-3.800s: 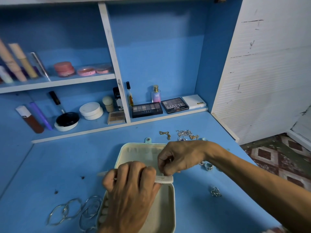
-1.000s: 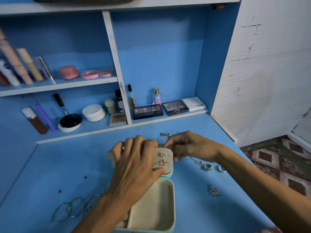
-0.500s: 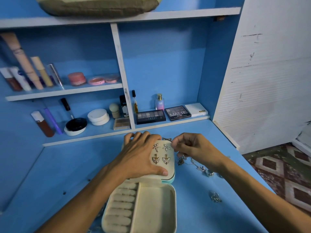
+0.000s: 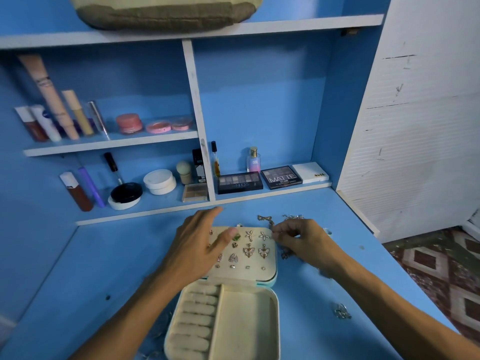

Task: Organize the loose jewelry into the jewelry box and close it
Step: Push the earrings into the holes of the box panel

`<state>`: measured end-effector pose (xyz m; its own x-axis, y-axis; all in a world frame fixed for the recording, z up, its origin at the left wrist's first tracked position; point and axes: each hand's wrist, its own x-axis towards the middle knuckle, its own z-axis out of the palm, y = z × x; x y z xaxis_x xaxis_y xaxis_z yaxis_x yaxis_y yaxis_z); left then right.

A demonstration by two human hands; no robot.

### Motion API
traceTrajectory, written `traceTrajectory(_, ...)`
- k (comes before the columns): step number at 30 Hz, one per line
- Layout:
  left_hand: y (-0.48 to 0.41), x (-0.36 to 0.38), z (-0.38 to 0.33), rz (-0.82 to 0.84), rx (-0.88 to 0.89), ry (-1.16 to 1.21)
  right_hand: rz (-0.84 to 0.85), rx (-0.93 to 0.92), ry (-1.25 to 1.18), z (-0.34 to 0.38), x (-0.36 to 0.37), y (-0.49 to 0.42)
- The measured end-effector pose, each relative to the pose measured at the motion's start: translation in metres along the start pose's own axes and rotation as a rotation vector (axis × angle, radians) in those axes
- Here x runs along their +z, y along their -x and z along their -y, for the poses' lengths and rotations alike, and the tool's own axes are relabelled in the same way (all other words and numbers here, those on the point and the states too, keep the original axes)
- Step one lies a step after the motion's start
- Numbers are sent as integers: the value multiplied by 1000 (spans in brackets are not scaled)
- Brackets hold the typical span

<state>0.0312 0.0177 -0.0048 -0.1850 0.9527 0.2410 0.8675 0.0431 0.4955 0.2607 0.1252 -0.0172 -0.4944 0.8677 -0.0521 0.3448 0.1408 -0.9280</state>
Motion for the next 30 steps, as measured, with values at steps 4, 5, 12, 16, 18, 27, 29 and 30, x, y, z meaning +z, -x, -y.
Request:
traceTrajectory(4,12,2,19,-75,-174,21,0,63,-49,0,8,0)
traceTrajectory(5,14,3,22,-82,-191,-3,1,52,-14,1,10,-1)
traceTrajectory(12,20,2,32,-113,-222,34,21,-7,157,13,17,-8)
traceTrajectory(16,20,1,38,-111,-213,53,13,-29,276,15,16,-10)
traceTrajectory(18,20,0,42,-99,-205,64,-6,-74,373,14,17,-10)
traceTrajectory(27,29,-20,55,-178,-201,118,-150,-292,726,12,25,-11)
traceTrajectory(29,38,-34,60,-236,-224,121,-207,-328,738,18,31,-8)
traceTrajectory(30,46,-43,64,-270,-245,114,-204,-356,728,23,37,-7)
